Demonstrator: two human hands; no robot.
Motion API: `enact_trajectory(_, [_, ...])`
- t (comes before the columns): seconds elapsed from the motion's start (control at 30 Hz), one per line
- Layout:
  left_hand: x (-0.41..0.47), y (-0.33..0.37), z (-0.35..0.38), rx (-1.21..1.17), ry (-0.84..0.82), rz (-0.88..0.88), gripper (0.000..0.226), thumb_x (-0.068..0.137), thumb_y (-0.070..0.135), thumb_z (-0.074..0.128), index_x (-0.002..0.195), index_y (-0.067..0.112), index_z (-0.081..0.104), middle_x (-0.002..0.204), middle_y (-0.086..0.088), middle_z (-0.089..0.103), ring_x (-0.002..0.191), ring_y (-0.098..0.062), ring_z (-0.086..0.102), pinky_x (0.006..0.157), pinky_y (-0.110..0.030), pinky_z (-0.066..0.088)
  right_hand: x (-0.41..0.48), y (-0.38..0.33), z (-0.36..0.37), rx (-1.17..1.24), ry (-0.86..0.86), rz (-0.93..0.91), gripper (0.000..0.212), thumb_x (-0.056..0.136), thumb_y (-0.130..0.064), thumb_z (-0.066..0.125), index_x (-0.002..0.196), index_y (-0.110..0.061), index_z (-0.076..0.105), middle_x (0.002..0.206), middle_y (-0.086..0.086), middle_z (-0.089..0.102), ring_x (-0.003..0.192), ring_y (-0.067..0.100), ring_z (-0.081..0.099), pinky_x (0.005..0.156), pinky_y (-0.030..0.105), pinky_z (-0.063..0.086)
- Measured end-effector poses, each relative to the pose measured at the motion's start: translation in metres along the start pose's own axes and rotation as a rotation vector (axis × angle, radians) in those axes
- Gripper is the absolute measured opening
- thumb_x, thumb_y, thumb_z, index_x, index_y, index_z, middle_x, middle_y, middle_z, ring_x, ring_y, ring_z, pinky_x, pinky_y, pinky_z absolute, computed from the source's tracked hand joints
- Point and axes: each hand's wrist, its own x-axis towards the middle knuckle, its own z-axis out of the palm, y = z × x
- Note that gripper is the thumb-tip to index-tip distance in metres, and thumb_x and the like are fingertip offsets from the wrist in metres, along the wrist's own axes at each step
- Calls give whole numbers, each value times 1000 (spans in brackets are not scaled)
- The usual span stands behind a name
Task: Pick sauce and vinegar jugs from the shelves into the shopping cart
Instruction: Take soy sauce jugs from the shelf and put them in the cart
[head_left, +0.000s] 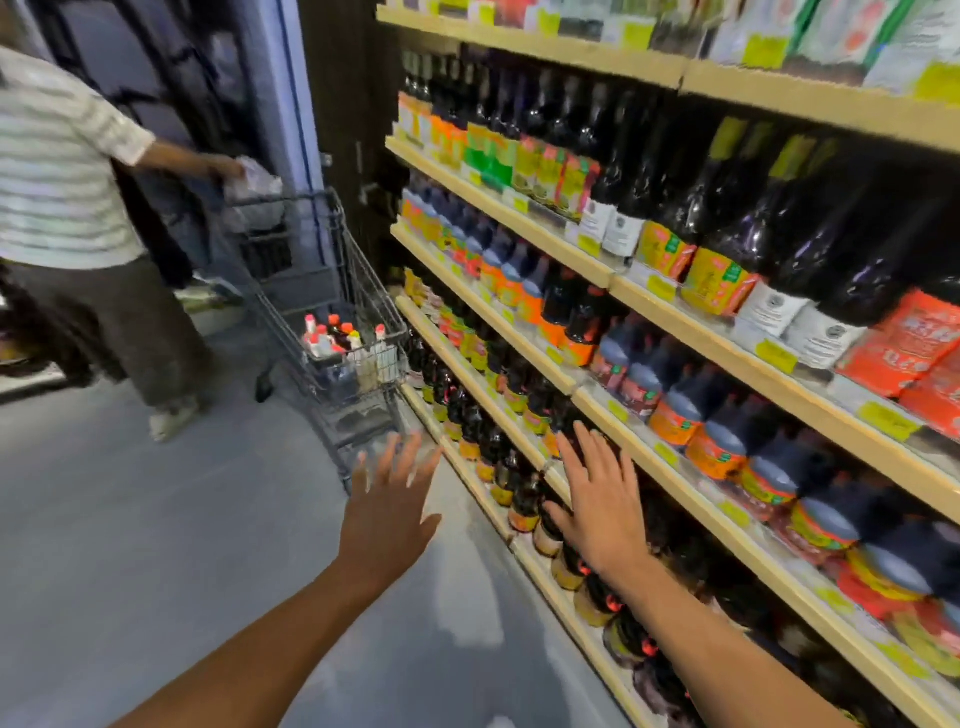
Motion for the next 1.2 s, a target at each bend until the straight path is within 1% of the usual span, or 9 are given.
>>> enact_trajectory(0.1, [18, -44, 6, 24, -7, -83, 96, 73, 53, 82, 153, 21, 41, 164, -10, 30, 151, -36, 28, 114, -63, 32, 54, -29, 16, 18, 4, -84, 93, 86, -51, 71, 160, -23, 23, 169, 7, 15, 155, 30, 17, 124, 55, 17])
enact_trajectory(0.3, [87, -119, 18, 70, -40, -202, 94, 80, 56, 73, 158, 25, 28, 166, -9, 22, 154, -34, 19, 118, -61, 25, 180, -75, 57, 69, 7, -192, 95, 86, -53, 72, 161, -24, 21, 169, 7, 16, 156, 29, 17, 124, 57, 16])
enact_trajectory(0.47, [164, -175, 26, 66, -98, -305, 95, 81, 60, 71, 158, 24, 29, 167, -9, 23, 154, -33, 15, 119, -63, 23, 294, -112, 79, 114, -1, -245, 100, 83, -62, 70, 161, -23, 22, 166, 6, 22, 153, 28, 23, 122, 56, 24])
enact_trajectory(0.6, [225, -212, 35, 3, -89, -402, 92, 93, 61, 55, 162, 29, 3, 170, -2, -3, 156, -28, -8, 125, -56, 2, 381, -137, 97, 184, -23, -287, 103, 79, -62, 74, 160, -21, 25, 166, 5, 23, 153, 27, 24, 122, 54, 27])
enact_trajectory(0.73, [276, -252, 48, -99, -90, -474, 91, 94, 59, 53, 161, 31, -2, 170, 0, -7, 156, -25, -10, 126, -53, 1, 459, -168, 121, 230, -82, -303, 101, 81, -62, 72, 160, -24, 22, 166, 4, 24, 154, 27, 20, 124, 48, 16])
enact_trajectory(0.9, [329, -303, 73, -133, -107, -490, 91, 94, 63, 51, 161, 32, -3, 170, 1, -6, 156, -24, -9, 125, -53, -2, 534, -201, 151, 256, -130, -312, 98, 86, -61, 67, 162, -24, 15, 169, 2, 15, 156, 23, 14, 125, 48, 9])
enact_trajectory(0.97, [355, -332, 86, -141, -126, -493, 90, 94, 63, 51, 161, 32, -1, 170, 2, -6, 157, -24, -9, 126, -53, 0, 566, -218, 167, 244, -151, -318, 98, 87, -61, 66, 162, -24, 15, 169, 2, 15, 156, 24, 15, 125, 49, 13])
enact_trajectory(1.03, [382, -362, 98, -177, -142, -482, 90, 95, 63, 51, 161, 32, -1, 170, 4, -8, 156, -22, -10, 126, -51, -1, 597, -234, 182, 231, -154, -331, 99, 87, -61, 66, 162, -23, 15, 169, 3, 16, 156, 24, 16, 125, 49, 17])
enact_trajectory(1.2, [455, -435, 127, -285, -173, -401, 91, 95, 62, 51, 162, 27, 1, 170, 1, -6, 157, -23, -7, 127, -41, 6, 679, -272, 209, 214, -203, -317, 96, 92, -59, 60, 163, -23, 7, 170, 0, 10, 157, 21, 9, 127, 46, 9])
